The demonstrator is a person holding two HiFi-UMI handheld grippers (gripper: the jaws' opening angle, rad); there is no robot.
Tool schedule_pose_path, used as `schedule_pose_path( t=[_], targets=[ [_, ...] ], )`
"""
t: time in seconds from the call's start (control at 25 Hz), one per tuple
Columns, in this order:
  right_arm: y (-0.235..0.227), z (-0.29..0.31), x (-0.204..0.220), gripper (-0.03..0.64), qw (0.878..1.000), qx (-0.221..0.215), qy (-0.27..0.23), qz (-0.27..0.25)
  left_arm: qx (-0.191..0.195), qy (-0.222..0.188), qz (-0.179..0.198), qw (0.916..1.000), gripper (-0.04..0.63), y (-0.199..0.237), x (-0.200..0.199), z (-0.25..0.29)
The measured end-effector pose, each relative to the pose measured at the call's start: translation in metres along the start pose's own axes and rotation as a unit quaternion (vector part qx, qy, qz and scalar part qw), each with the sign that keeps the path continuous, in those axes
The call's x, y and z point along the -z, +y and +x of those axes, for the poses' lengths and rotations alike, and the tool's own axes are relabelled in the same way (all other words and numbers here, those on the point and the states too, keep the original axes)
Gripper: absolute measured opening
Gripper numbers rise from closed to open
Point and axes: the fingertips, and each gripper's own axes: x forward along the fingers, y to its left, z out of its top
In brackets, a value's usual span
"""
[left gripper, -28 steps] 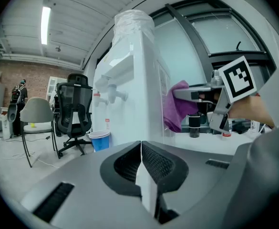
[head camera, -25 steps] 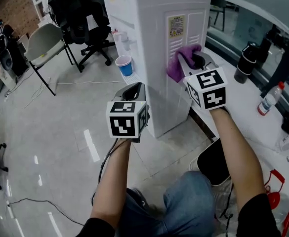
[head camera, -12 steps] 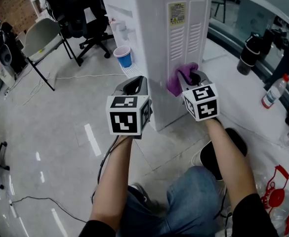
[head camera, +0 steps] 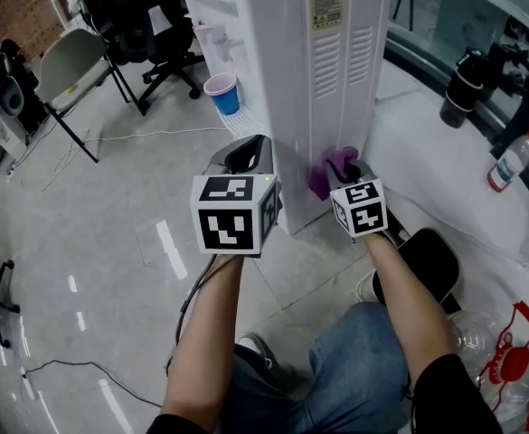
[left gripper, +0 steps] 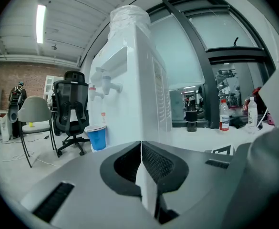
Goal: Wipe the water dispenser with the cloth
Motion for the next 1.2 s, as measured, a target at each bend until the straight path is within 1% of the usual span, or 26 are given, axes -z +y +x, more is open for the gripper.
schedule_pose_path(
  t=[0.24, 0.36, 0.6, 0.72, 0.84, 0.96, 1.04, 1.2],
  targets=[
    [0.008, 0.019, 0.054, 0.043, 0.999, -0.002, 0.042, 0.016, -0.006, 0.009, -0.001, 0.9999, 0.028, 0.009, 0.005, -0.002],
    [0.013, 0.029, 0.079, 0.043, 0.998, -0.009, 0.066, 0.023, -0.006, 0.011, 0.003, 0.9999, 0.028, 0.010, 0.006, -0.004],
    [0.024, 0.045, 0.133, 0.043, 0.992, -0.024, 0.124, 0.017, -0.009, 0.012, 0.008, 0.9998, 0.028, 0.012, 0.006, -0.009],
    [0.027, 0.046, 0.149, 0.043, 0.990, -0.025, 0.138, 0.017, -0.013, 0.012, 0.006, 0.9998, 0.028, 0.013, 0.007, -0.010],
    [0.023, 0.042, 0.141, 0.043, 0.991, -0.020, 0.128, 0.022, -0.014, 0.010, 0.006, 0.9998, 0.028, 0.015, 0.005, -0.010],
    [0.013, 0.035, 0.114, 0.043, 0.994, -0.016, 0.105, 0.011, -0.006, 0.011, 0.004, 0.9999, 0.028, 0.013, 0.003, -0.006],
    [0.010, 0.024, 0.086, 0.043, 0.997, -0.017, 0.077, -0.001, -0.001, 0.011, 0.002, 0.9999, 0.028, 0.011, 0.003, -0.005],
    [0.009, -0.006, 0.014, 0.043, 0.999, -0.024, 0.011, -0.038, -0.002, 0.012, 0.003, 0.9999, 0.028, 0.016, 0.005, -0.007]
  ],
)
